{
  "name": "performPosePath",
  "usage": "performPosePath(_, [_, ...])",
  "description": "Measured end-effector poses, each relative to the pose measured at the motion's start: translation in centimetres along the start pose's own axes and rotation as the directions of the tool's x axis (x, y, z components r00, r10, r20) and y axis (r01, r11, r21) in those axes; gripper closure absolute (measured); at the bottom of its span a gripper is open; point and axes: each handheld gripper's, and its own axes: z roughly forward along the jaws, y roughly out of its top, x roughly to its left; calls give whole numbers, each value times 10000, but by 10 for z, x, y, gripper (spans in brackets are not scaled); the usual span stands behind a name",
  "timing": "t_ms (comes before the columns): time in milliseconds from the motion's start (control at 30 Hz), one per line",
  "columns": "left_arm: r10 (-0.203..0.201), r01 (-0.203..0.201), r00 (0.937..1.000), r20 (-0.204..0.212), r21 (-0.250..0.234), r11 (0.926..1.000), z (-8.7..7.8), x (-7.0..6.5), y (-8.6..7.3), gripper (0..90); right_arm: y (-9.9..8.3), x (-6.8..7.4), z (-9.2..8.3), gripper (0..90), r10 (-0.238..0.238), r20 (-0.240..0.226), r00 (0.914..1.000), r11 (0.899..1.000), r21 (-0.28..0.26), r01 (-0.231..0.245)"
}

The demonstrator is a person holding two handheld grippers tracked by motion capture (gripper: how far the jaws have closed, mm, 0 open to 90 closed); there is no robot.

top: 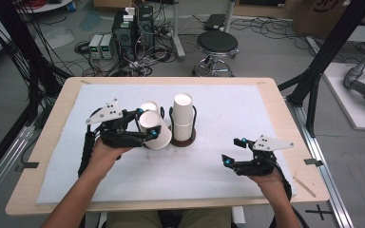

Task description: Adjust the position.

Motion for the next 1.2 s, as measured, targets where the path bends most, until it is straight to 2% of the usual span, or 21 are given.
performPosePath(33, [11,-11,10000,50,20,10000,2,-2,-2,335,3,4,4,206,-185,-245,9995,9998,39,186])
performPosePath(133, [5,-7,9998,199,100,9999,6,-7,-7,335,6,7,7,206,-259,-477,9985,9997,-39,257])
performPosePath(167, [44,-47,9997,260,137,9999,8,-8,-8,335,9,9,11,206,-326,-719,9969,9995,-81,321])
performPosePath(333, [44,-63,9980,625,314,9995,16,-13,-14,335,15,13,17,206,-524,-1142,9921,9985,-211,503])
performPosePath(367, [78,-103,9974,718,352,9993,18,-14,-15,335,19,15,20,206,-708,-1418,9874,9973,-315,670])
performPosePath(467, [134,-180,9953,958,474,9987,24,-17,-16,336,23,19,26,206,-866,-1885,9783,9960,-383,807])
performPosePath(500, [160,-217,9944,1048,534,9983,26,-19,-16,336,23,19,26,206,-866,-1885,9783,9960,-383,807])
performPosePath(567, [281,-374,9920,1228,739,9966,32,-23,-18,336,28,24,33,206,-1065,-2227,9691,9942,-393,1002])
performPosePath(600, [281,-374,9920,1228,739,9966,32,-23,-18,336,28,24,33,206,-1065,-2227,9691,9942,-393,1002])
performPosePath(667, [356,-470,9905,1328,840,9954,36,-25,-18,336,32,28,42,206,-1223,-2485,9609,9924,-410,1158])
performPosePath(733, [343,-470,9897,1393,887,9949,39,-27,-18,336,33,30,45,206,-1226,-2602,9577,9924,-393,1164])
performPosePath(767, [389,-533,9881,1491,941,9941,42,-29,-18,336,35,33,50,206,-1331,-2822,9501,9911,-359,1282])
performPosePath(833, [385,-535,9874,1532,946,9941,44,-30,-18,336,36,36,54,206,-1382,-3023,9431,9904,-349,1339])
performPosePath(867, [416,-575,9866,1578,975,9936,44,-30,-18,336,36,37,56,206,-1469,-2996,9427,9891,-382,1420])
performPosePath(1067, [478,-685,9818,1836,1082,9918,50,-35,-19,337,37,43,62,206,-1540,-3442,9262,9880,-444,1477])
performPosePath(1167, [541,-774,9789,1970,1128,9906,53,-37,-19,337,37,45,64,206,-1574,-3525,9225,9875,-455,1511])
performPosePath(1200, [507,-739,9786,1995,1106,9911,54,-38,-20,337,37,46,66,206,-1652,-3616,9176,9861,-464,1593])
